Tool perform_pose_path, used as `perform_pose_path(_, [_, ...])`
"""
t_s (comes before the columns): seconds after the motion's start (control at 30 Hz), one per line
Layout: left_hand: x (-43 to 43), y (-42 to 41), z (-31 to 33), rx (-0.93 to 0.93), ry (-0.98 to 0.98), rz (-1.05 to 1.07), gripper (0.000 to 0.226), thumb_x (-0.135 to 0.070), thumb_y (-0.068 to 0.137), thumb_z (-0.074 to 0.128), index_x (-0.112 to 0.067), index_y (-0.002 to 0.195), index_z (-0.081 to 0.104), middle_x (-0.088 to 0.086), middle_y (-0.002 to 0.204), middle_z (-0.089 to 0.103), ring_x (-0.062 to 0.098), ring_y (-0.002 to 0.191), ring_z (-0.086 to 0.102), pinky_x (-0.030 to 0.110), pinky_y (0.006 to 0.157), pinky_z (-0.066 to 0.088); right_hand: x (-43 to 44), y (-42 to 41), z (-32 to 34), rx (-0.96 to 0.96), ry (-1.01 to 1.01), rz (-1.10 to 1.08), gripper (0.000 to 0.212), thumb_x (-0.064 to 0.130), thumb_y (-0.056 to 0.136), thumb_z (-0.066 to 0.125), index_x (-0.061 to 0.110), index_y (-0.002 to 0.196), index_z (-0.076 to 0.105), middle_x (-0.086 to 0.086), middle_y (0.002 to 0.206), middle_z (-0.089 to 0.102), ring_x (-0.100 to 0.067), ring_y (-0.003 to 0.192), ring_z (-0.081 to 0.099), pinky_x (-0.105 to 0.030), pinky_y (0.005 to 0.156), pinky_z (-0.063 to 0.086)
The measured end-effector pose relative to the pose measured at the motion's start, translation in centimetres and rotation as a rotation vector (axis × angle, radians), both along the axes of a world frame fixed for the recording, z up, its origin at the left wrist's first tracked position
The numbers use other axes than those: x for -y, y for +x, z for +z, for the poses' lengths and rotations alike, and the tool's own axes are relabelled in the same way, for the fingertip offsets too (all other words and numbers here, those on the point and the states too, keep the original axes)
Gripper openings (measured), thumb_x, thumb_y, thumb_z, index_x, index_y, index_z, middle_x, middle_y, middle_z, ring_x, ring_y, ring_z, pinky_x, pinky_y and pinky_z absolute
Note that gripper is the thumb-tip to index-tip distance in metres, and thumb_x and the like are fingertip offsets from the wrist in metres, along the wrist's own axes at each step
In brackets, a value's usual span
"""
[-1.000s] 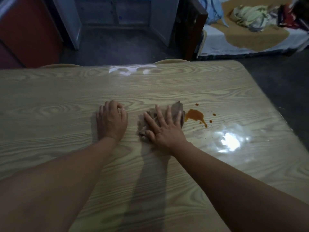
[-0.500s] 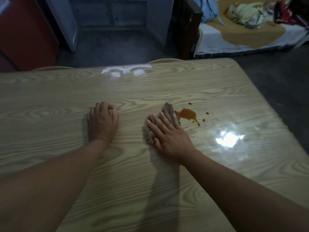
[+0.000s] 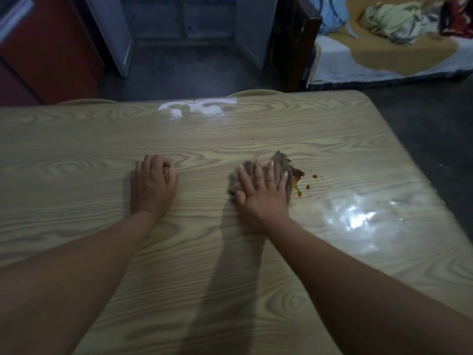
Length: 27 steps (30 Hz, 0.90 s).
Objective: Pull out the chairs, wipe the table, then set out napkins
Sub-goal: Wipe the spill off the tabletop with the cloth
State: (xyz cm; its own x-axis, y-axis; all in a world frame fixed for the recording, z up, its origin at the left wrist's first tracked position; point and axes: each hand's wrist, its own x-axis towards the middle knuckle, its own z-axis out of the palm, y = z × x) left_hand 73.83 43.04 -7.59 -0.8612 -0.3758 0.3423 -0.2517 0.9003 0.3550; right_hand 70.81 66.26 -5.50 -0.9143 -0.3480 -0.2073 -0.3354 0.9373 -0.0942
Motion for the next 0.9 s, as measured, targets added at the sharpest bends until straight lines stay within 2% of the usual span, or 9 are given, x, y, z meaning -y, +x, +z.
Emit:
perform_pose_path(0.1, [-0.2,0.1,0.2,0.012,-0.018,0.001,0.030,-0.035,0.081,0.037,-0.014,0.091,0.055,0.015,0.097,0.057,0.036,0.093,0.052,0.044,0.080,0.040,1.4,2.3,-0.3,-0.023,-0.044,0.119,0.074,0.053,0.079,-0.002,0.039,0.152,0.004,-0.006,0.161,-0.009,-0.037,0.146,-0.017,-0.062,0.112,-0.013])
perform_pose_path(0.17, [-0.6,-0.1,0.3,0.031,-0.042,0.005,0.031,-0.036,0.080,0.037,-0.015,0.092,0.056,0.015,0.097,0.057,0.037,0.094,0.053,0.045,0.080,0.041,0.8,3.3,-0.5,-0.062,-0.085,0.231,0.069,0.052,0.083,0.010,0.039,0.150,0.019,-0.007,0.162,0.006,-0.039,0.147,-0.004,-0.064,0.113,-0.006])
perform_pose_path(0.23, [-1.1,-0.3,0.3,0.051,-0.034,0.066,0.034,-0.037,0.078,0.035,-0.014,0.093,0.056,0.016,0.100,0.057,0.038,0.097,0.053,0.046,0.082,0.041,-0.6,3.6,-0.8,-0.117,-0.087,0.371,0.061,0.050,0.087,0.025,0.038,0.147,0.032,-0.007,0.158,0.024,-0.039,0.146,0.015,-0.067,0.112,0.010])
perform_pose_path(0.3, [-2.6,-0.8,0.5,0.053,0.048,0.160,0.039,-0.037,0.077,0.031,-0.013,0.093,0.057,0.017,0.103,0.058,0.038,0.101,0.052,0.047,0.086,0.039,-2.8,3.5,-1.1,-0.152,-0.072,0.505,0.058,0.048,0.089,0.031,0.038,0.146,0.034,-0.006,0.157,0.029,-0.036,0.145,0.021,-0.065,0.110,0.019])
perform_pose_path(0.4, [-6.0,-2.3,1.0,-0.004,0.178,0.158,0.041,-0.033,0.077,0.029,-0.010,0.092,0.059,0.017,0.101,0.061,0.039,0.098,0.053,0.044,0.084,0.038,-5.7,2.1,-0.8,-0.171,-0.063,0.611,0.059,0.047,0.092,0.033,0.040,0.149,0.025,-0.002,0.160,0.020,-0.032,0.148,0.012,-0.062,0.113,0.017])
perform_pose_path(0.53, [-10.4,-4.0,0.6,-0.061,0.261,0.064,0.030,-0.025,0.080,0.035,-0.009,0.089,0.058,0.016,0.093,0.062,0.038,0.090,0.055,0.042,0.079,0.039,-7.2,-0.3,-0.8,-0.181,-0.056,0.634,0.059,0.046,0.092,0.031,0.041,0.150,0.020,-0.001,0.161,0.015,-0.031,0.149,0.006,-0.060,0.115,0.014])
perform_pose_path(0.9, [-12.5,-4.0,-0.2,-0.033,0.080,0.046,0.021,-0.028,0.082,0.041,-0.015,0.089,0.056,0.008,0.090,0.060,0.032,0.087,0.054,0.036,0.080,0.031,-5.1,-6.0,-1.0,-0.177,-0.031,0.505,0.060,0.052,0.092,0.022,0.040,0.150,0.022,-0.003,0.160,0.017,-0.035,0.148,0.007,-0.063,0.113,0.011])
